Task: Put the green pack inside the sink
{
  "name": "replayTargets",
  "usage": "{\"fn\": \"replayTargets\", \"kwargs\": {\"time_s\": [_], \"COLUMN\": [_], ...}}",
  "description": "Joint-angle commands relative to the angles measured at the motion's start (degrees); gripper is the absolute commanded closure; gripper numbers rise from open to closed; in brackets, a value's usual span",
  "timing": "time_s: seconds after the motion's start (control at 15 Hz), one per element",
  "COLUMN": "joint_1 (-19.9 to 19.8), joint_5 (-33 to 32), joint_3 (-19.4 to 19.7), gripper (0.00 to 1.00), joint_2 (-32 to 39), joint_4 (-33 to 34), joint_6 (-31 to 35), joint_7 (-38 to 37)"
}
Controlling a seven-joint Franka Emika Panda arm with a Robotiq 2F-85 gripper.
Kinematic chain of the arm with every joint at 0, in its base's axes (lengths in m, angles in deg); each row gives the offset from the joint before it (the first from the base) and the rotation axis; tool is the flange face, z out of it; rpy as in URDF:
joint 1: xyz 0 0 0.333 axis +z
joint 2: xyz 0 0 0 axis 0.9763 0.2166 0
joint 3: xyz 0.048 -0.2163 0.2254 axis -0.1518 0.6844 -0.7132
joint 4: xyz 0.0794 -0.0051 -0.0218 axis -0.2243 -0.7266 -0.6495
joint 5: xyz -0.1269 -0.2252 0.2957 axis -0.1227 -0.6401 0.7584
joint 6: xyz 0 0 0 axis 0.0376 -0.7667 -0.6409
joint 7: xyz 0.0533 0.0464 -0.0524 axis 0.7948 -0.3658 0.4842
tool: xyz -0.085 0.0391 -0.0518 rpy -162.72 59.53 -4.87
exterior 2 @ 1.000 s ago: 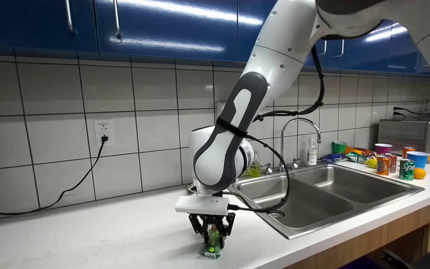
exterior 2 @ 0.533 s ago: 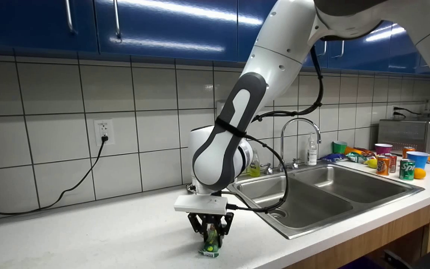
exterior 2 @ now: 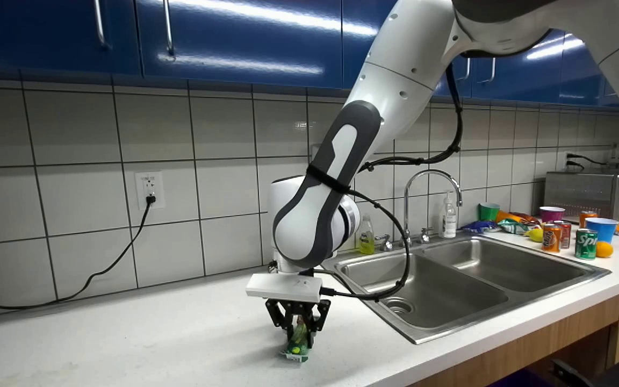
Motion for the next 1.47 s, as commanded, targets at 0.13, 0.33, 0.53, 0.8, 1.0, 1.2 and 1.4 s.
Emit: {"fn": "replayTargets", "kwargs": {"time_s": [0.13, 0.33, 0.53, 0.8, 1.0, 1.2, 1.4], "joint_1": [-1.01, -1.31, -1.30, -2.24, -3.38, -4.27, -5.42], "joint_5": [-0.97, -1.11, -1.67, -1.30, -0.31, 0.23, 1.59], "joint_3": [-1.11, -1.55, -1.49, -2.56, -3.97, -5.01, -6.26], "gripper": [0.83, 0.83, 0.83, 0.83, 0.83, 0.83, 0.83], "joint_2": [-2.97, -4.50, -6.19, -8.23, -9.84, -11.37, -12.97], "joint_4": [-0.31, -0.75, -1.05, -1.34, -1.77, -2.18, -2.95], "joint_6": [-1.42, -2.13, -3.02, -4.87, -6.25, -7.49, -7.92], "joint_7": [3.10, 5.90, 8.17, 13.06, 17.91, 21.53, 25.73]}}
